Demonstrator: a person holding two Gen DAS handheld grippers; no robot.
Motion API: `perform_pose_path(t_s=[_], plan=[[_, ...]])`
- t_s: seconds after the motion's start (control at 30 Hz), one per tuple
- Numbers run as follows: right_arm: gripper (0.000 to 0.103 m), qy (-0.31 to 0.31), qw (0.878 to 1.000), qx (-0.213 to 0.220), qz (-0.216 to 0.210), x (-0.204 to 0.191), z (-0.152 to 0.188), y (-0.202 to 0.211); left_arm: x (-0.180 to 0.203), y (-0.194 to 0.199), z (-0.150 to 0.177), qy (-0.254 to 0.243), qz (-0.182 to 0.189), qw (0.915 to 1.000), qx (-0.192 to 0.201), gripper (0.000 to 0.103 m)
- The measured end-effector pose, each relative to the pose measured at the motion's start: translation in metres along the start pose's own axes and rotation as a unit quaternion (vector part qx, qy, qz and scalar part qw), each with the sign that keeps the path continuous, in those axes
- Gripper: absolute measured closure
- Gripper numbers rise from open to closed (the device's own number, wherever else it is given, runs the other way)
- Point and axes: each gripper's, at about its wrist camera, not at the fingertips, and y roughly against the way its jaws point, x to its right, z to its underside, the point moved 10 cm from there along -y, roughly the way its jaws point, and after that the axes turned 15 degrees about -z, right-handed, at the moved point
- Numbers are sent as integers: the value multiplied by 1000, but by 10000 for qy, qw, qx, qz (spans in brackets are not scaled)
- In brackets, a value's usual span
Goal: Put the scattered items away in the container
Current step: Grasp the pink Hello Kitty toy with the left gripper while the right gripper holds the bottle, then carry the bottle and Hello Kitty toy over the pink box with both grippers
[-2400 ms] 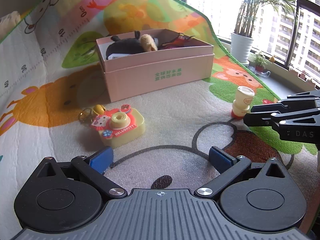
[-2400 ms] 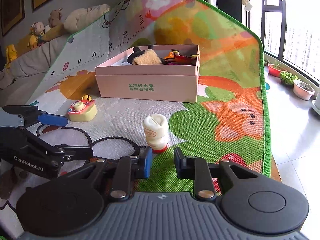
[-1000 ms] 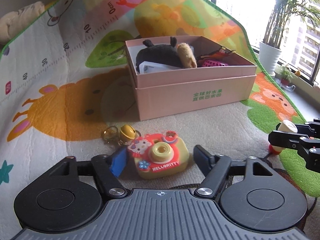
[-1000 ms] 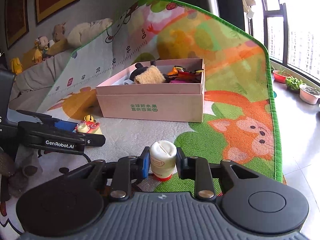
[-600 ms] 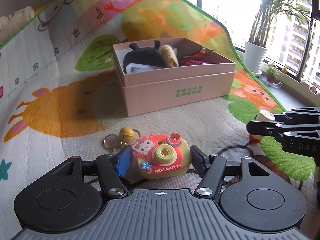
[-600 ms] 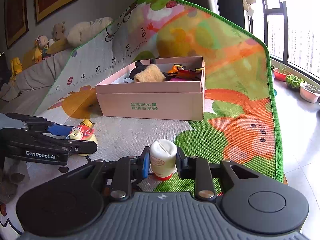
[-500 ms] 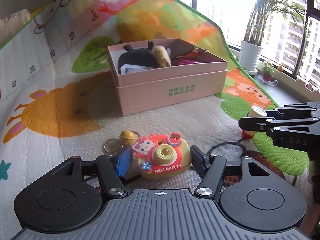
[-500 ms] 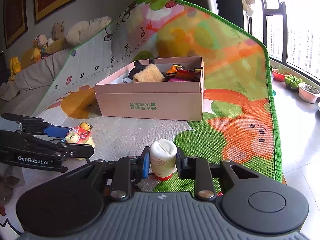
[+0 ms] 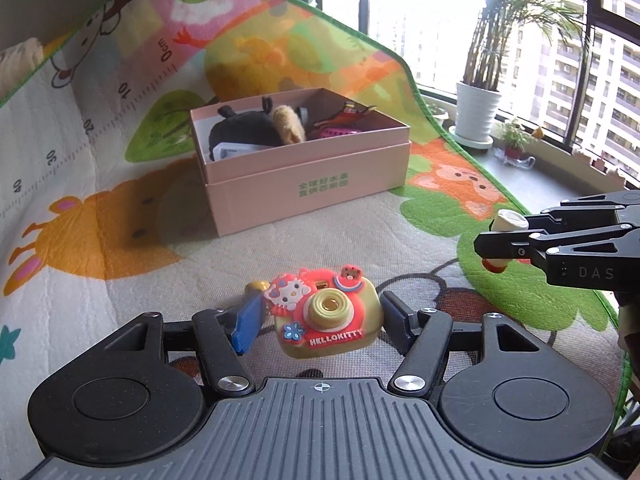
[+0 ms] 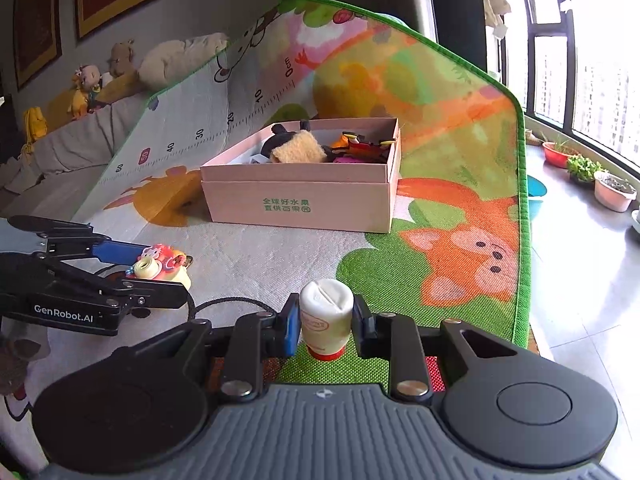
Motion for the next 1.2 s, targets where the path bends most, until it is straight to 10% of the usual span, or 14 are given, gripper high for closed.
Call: perform_pose_path(t_s=[0.83,1.2], plan=[[78,342,9992,-220,20,-19,-27,19,-13,28,-54,-88,62,9959,904,35],[78,-43,9977,437,-524,30,-206,-48,-41,-37,-211,-22,-98,9753,2205,34]])
